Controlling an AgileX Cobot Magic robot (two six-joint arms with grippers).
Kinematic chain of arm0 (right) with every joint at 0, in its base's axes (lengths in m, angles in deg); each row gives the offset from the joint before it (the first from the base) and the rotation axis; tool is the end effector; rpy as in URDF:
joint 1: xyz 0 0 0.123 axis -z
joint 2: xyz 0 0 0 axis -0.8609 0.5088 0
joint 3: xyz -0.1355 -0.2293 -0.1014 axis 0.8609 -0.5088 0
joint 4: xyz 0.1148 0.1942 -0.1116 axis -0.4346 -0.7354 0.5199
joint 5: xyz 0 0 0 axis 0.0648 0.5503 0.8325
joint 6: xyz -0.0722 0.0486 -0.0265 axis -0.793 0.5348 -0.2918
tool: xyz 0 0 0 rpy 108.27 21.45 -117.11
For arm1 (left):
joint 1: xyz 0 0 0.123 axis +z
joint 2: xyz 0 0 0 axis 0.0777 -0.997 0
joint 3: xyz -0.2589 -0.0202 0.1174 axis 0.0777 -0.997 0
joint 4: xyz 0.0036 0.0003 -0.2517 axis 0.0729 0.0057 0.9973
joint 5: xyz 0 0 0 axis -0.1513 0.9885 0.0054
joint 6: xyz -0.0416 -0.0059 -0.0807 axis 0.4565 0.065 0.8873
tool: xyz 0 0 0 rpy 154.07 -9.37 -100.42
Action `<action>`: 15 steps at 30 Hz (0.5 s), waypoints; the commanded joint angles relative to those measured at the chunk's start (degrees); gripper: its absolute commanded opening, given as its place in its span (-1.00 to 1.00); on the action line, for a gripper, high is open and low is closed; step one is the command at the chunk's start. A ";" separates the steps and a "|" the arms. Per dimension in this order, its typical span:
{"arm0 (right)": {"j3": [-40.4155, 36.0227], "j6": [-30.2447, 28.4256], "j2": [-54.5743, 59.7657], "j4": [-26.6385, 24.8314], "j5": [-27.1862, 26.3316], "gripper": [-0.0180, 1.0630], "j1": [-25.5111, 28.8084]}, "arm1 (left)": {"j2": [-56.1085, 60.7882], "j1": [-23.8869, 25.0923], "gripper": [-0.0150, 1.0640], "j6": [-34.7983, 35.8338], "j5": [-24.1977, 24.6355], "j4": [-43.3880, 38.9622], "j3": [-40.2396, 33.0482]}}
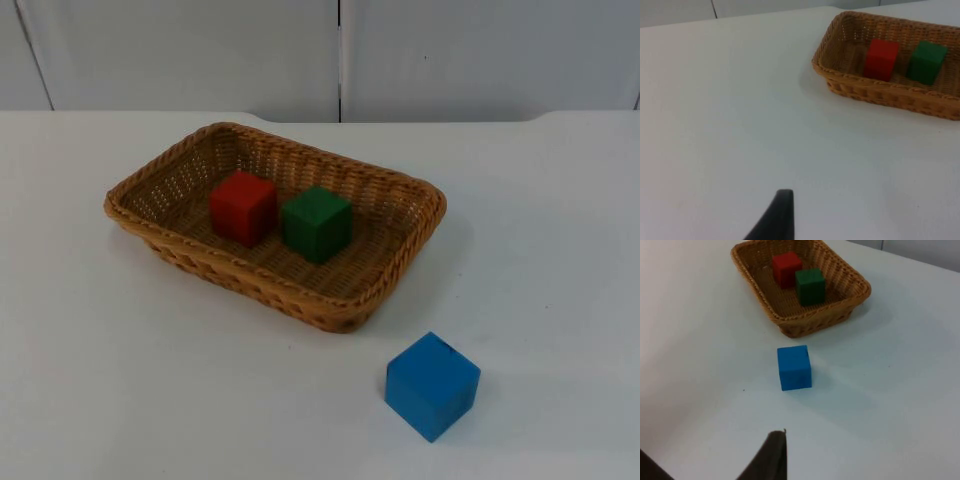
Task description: Pick up one cube with each hand and place exactly two cubes into the same basket, leaving the remaining cube outside.
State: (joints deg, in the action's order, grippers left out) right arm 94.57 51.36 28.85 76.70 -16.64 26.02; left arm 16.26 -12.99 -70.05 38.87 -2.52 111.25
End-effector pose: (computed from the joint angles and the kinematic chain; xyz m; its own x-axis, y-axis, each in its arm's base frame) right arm -0.0061 -0.0035 0.2805 -0.3799 -0.2600 -0.8877 -0.5574 0.8302 -0.0046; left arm -0.0054 -0.0016 0.2752 -0.4748 0.0818 -0.8763 0.1765 0.9843 -0.0038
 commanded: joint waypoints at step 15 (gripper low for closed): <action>-0.13 0.18 -0.23 0.34 -0.01 0.99 12.47 | 0.28 -0.02 0.97 0.42 -0.59 0.19 -0.32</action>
State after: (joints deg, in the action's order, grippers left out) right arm 94.57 51.36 28.85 77.04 -16.64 37.89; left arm 16.26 -12.99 -69.97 38.87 -2.52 111.25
